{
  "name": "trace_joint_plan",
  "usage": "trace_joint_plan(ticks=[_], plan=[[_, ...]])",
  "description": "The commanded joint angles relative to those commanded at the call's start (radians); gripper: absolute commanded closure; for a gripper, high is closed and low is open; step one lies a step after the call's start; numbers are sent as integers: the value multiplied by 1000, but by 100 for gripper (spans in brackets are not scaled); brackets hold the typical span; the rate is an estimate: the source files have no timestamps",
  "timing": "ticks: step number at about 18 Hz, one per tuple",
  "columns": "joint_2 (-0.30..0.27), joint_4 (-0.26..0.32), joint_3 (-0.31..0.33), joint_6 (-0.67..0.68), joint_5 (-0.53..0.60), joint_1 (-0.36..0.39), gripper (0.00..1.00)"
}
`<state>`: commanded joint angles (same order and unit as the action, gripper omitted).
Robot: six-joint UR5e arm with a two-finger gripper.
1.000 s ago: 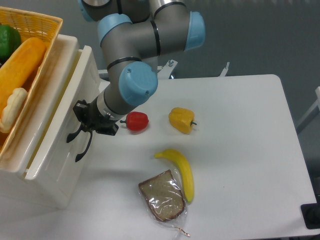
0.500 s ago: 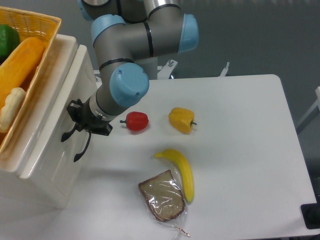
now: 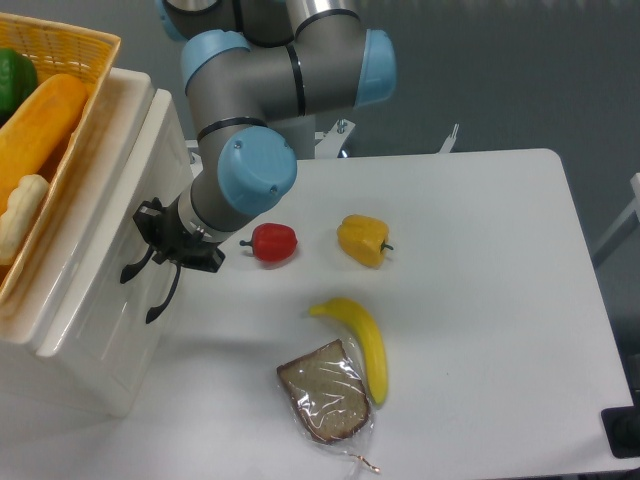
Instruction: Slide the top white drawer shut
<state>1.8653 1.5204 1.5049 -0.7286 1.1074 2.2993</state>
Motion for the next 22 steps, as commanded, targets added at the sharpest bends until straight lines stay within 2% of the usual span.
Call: trace_joint_plan(ticks=[2,4,7,9,14,16,20,22], plan=[[-2,-35,0,0,26,29,0],[0,-100,0,-5,61,63,0],[3,-193,0,-44,227,100,0],[11,-213,0,-96,320,133,0],[61,-272,-14,-271,362,290,0],[104,-272,-29,-366,371,330,0],[176,-292,-61,-507,479,382,0],[205,-319,-75,-555,496,420,0]])
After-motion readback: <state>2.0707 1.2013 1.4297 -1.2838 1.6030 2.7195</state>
